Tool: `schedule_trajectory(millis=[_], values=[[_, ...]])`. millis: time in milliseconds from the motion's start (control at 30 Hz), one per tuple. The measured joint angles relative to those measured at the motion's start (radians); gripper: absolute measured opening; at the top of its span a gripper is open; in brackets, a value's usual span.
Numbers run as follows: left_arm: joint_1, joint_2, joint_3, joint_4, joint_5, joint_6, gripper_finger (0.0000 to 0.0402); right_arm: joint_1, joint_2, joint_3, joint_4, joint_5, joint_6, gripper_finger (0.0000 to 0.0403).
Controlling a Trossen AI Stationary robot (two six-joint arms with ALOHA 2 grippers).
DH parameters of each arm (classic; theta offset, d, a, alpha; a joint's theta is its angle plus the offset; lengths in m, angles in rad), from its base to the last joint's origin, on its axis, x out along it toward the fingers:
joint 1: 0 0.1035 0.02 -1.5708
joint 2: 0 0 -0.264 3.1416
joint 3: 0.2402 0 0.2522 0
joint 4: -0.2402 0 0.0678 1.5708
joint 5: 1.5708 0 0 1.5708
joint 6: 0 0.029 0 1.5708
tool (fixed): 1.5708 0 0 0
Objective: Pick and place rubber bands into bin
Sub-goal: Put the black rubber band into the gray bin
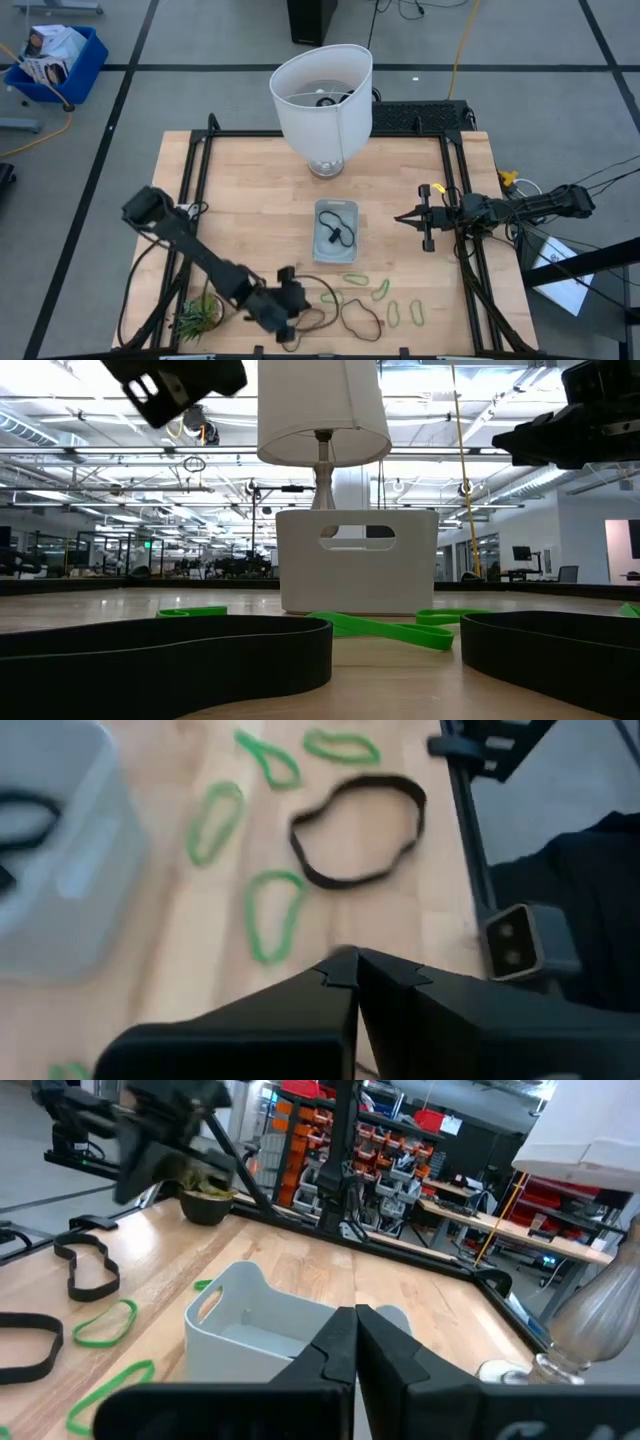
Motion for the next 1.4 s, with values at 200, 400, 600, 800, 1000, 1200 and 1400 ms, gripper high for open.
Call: schedule_trajectory(millis=[200, 400, 600, 800, 1000, 1200, 1400], values=[[-0.021, 0.114, 0.160, -0.200, 0.055, -0.196, 0.0082, 0.000, 0.000, 0.000, 0.000, -0.001, 0.038, 0.0000], [-0.021, 0.172, 0.178, -0.224, 0.096, -0.290, 0.0174, 0.000, 0.001, 0.000, -0.001, -0.003, 0.063, 0.0000], [-0.013, 0.199, 0.177, -0.235, 0.129, -0.308, 0.0220, 0.000, 0.001, 0.000, -0.001, -0.003, 0.062, 0.0000], [0.015, 0.222, 0.176, -0.265, 0.138, -0.355, 0.0208, 0.000, 0.001, 0.000, -0.002, -0.003, 0.061, 0.0000], [0.040, 0.271, 0.178, -0.252, 0.193, -0.352, 0.0177, 0.000, 0.002, 0.000, -0.022, -0.003, 0.063, 0.0000], [0.047, 0.287, 0.181, -0.257, 0.211, -0.342, 0.0150, 0.000, 0.001, 0.000, -0.025, -0.003, 0.070, 0.0000], [0.046, 0.289, 0.179, -0.258, 0.224, -0.282, 0.0071, 0.000, 0.001, 0.000, -0.023, -0.002, 0.070, 0.0000]])
